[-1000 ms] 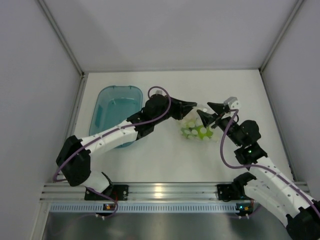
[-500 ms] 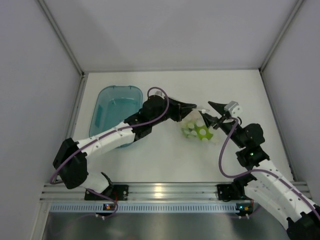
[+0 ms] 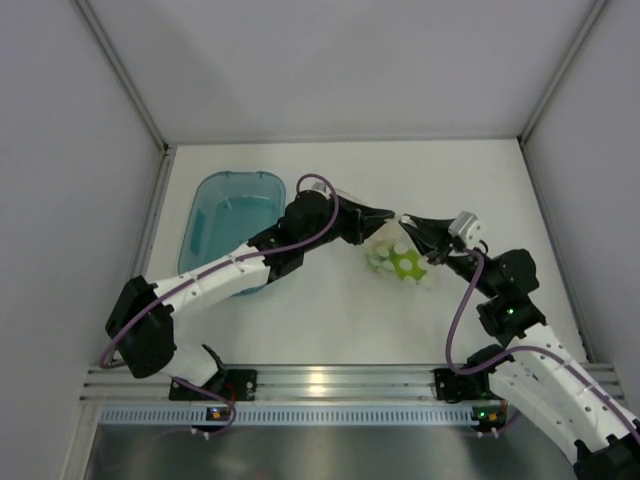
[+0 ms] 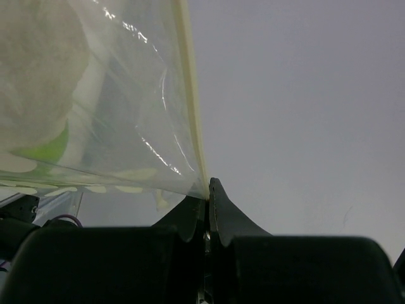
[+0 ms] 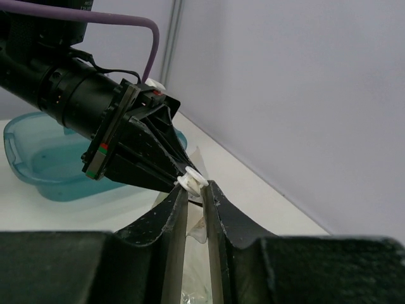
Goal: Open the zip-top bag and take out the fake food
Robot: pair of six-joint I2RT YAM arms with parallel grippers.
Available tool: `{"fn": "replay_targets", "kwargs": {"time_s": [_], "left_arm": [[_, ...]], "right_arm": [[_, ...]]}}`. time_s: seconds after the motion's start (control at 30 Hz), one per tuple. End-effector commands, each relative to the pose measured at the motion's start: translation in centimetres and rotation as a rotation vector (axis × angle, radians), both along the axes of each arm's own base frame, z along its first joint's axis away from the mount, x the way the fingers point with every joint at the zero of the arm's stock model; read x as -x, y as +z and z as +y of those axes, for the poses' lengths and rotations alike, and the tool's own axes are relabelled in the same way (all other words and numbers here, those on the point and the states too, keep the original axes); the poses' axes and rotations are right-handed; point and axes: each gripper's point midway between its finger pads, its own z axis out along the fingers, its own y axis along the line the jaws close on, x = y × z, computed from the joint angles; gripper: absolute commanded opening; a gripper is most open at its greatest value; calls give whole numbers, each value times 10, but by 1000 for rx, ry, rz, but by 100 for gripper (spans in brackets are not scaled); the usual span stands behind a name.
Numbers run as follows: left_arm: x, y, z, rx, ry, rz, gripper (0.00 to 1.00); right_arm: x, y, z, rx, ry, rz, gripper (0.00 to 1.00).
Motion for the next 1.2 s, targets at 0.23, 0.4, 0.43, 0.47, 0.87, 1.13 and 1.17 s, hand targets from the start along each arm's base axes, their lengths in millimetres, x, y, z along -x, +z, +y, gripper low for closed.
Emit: {"fn": "replay_targets", "kwargs": {"time_s": [0.23,0.4,0.43,0.47,0.87,1.13,1.17], "left_arm": [[0,40,3,81,8,-100,0],[-1,40,4,74,12,-111,0],[-1,40,4,74,13,-109,0],[-2,37,4,71,14,-106,0],[-4,36,6,70,19,-101,0],[-11,37,4,16,15,-191,20],[-12,38,5,-8,15,-234,24]], "right_arm": [[11,16,7,40,57,-37,19],[9,10,5,73,41,-4,18],[9,9,5,74,40,2,18],[9,8,6,76,45,5,18],[8,-4,6,113,45,44,0],[7,-3,8,79,53,108,0],[7,-1,8,74,49,120,0]]}}
